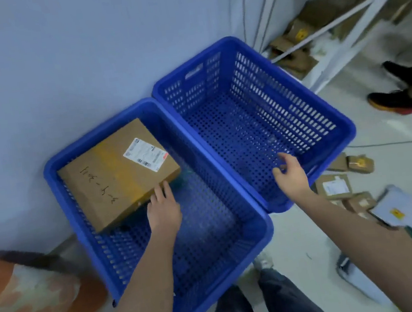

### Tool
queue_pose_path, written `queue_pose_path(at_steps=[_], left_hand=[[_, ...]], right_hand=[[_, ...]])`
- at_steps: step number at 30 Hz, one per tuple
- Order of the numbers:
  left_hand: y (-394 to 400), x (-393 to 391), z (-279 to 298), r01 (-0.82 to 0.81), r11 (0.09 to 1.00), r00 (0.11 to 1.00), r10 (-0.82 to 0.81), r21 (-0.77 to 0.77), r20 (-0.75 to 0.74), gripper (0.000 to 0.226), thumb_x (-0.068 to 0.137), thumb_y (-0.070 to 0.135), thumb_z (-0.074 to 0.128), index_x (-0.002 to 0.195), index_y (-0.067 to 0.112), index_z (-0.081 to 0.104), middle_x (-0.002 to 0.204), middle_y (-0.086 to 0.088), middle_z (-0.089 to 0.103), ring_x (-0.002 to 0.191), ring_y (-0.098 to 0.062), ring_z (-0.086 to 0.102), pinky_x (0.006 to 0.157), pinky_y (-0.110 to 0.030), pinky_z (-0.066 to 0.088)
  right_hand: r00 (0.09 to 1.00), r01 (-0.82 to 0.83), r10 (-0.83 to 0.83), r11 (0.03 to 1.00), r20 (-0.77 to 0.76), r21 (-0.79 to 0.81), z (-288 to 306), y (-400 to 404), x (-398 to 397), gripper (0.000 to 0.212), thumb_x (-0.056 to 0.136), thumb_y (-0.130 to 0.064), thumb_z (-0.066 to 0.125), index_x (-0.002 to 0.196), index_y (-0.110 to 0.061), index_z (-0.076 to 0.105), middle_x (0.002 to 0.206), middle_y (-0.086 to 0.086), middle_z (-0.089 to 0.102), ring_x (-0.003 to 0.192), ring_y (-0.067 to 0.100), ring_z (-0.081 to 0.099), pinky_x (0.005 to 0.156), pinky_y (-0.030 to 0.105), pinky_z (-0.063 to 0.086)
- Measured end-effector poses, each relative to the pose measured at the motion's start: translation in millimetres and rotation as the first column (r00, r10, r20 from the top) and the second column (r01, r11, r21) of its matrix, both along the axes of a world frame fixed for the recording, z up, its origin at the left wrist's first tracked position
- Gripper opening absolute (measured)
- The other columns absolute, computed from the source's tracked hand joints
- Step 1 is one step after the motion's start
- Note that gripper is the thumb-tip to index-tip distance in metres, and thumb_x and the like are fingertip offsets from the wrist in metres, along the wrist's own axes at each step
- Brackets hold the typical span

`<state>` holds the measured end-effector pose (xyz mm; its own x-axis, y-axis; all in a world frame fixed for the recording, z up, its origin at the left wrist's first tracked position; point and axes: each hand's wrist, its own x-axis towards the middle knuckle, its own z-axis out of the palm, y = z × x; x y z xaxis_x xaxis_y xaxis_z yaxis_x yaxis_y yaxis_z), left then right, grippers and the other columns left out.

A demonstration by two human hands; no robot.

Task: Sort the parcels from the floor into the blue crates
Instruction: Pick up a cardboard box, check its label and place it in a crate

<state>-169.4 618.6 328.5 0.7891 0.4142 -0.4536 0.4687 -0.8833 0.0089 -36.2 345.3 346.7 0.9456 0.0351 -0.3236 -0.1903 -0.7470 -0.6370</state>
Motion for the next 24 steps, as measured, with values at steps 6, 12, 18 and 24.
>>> queue_pose_path(at_steps=[6,12,18,24], left_hand=[[-91,42,24,0.366,0.931,0.928,-0.365,-0.003,0.074,0.061,0.100,0.032,0.029,0.151,0.011,0.004,0.157,-0.006,0.016,0.134,-0.027,0.033,0.101,-0.036,0.038],[-219,65,23,0.774,0.631,0.634,-0.772,-0.054,0.054,0.056,0.100,0.029,0.029,0.151,0.016,0.010,0.157,0.001,0.016,0.139,-0.017,0.025,0.111,-0.033,0.024],[-396,83,12,0.679,0.734,0.732,-0.678,-0.015,-0.070,0.045,0.096,0.025,0.036,0.138,0.011,0.034,0.148,-0.009,0.029,0.129,-0.025,0.037,0.099,-0.035,0.035],[-544,92,9,0.705,0.688,0.685,-0.724,-0.175,-0.086,0.044,0.094,0.023,0.040,0.134,0.007,0.038,0.142,-0.014,0.033,0.126,-0.028,0.036,0.100,-0.036,0.034]], right_hand=[[0.968,0.180,-0.189,0.981,-0.167,-0.071,-10,-131,-21,0.047,0.090,-0.024,0.055,0.131,-0.003,0.046,0.121,0.012,0.058,0.108,0.027,0.057,0.089,0.036,0.045],[0.892,0.167,-0.219,0.972,-0.395,-0.163,-19,-258,-65,0.059,0.091,-0.033,0.054,0.140,-0.008,0.036,0.139,0.016,0.046,0.122,0.031,0.049,0.099,0.036,0.042],[0.787,0.329,-0.392,0.920,-0.476,-0.214,-19,-413,-129,0.044,0.096,-0.030,0.047,0.131,-0.004,0.047,0.131,0.016,0.053,0.119,0.030,0.050,0.093,0.029,0.037],[0.626,0.598,-0.608,0.776,-0.489,-0.199,-16,-542,-191,0.030,0.092,-0.021,0.052,0.116,-0.005,0.057,0.116,0.016,0.058,0.117,0.029,0.049,0.097,0.035,0.037]])
